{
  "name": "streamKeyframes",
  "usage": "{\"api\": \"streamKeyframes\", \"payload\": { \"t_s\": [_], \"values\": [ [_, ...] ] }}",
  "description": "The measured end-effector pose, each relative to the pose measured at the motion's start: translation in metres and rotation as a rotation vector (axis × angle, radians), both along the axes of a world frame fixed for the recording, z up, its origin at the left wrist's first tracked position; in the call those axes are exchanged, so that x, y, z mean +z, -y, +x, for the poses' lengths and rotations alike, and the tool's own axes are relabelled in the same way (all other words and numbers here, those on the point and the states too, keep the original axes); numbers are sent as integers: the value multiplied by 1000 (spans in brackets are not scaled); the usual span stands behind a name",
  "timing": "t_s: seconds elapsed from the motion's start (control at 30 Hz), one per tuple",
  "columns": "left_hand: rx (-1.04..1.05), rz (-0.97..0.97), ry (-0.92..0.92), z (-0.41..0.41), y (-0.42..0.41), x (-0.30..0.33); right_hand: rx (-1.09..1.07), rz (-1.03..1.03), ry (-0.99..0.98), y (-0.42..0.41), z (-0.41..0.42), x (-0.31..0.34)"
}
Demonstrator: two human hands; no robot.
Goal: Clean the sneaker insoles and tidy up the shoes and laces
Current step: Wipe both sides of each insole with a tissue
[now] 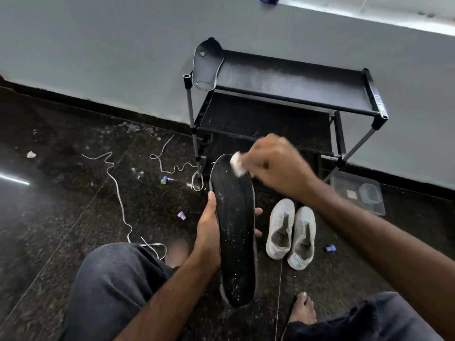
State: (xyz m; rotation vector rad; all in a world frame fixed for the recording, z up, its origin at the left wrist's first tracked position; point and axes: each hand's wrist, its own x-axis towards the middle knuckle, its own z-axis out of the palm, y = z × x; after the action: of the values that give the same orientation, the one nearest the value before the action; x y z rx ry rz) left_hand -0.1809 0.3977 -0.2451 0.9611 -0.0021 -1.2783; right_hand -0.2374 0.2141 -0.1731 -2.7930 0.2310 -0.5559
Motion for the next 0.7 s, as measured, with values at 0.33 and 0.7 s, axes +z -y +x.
{"api": "streamKeyframes", "payload": {
  "t_s": [0.33, 0.7],
  "values": [
    [37, 10, 2, 2, 2, 2, -214, -55, 3, 24, 9, 4],
    [12, 17, 19, -2, 3, 4, -129, -265, -157, 34, 17, 1]
  ]
}}
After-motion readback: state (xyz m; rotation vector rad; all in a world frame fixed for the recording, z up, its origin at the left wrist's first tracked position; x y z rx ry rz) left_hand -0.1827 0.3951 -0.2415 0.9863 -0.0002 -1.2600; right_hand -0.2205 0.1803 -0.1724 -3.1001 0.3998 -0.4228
